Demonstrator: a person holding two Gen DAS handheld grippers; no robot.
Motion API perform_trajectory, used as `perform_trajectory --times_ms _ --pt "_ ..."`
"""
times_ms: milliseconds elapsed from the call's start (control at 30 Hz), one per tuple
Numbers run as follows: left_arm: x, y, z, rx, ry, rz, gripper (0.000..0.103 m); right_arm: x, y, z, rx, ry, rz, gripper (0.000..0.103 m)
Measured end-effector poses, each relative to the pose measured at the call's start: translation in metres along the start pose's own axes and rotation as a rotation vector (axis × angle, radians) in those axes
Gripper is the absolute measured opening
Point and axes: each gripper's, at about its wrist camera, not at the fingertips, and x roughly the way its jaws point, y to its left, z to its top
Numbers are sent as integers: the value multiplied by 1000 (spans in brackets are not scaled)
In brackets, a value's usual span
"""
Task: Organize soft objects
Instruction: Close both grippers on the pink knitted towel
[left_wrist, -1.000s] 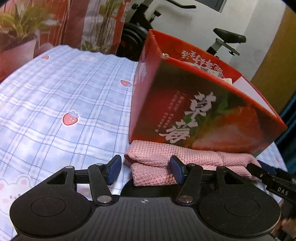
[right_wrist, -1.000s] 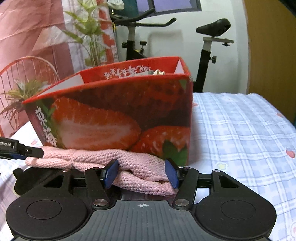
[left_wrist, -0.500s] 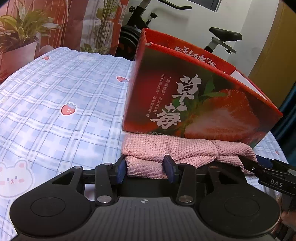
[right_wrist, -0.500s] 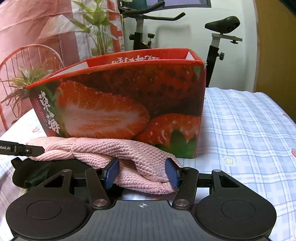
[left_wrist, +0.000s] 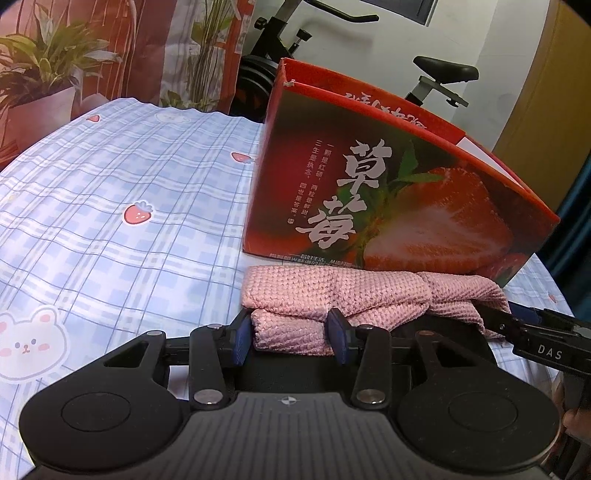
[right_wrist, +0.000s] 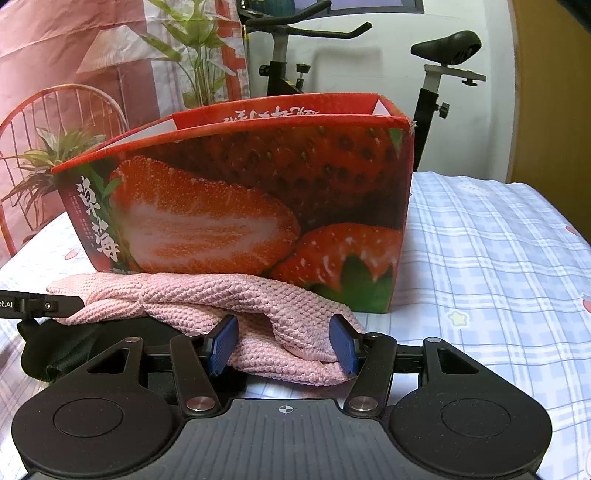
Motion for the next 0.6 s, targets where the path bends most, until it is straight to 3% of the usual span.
perform_trajectory --times_ms 267,600 --pt "0 2 0 4 -2 -3 46 -1 1 0 -10 3 14 45" --pt "0 2 0 5 0 -3 46 -4 8 -1 -49 2 42 26"
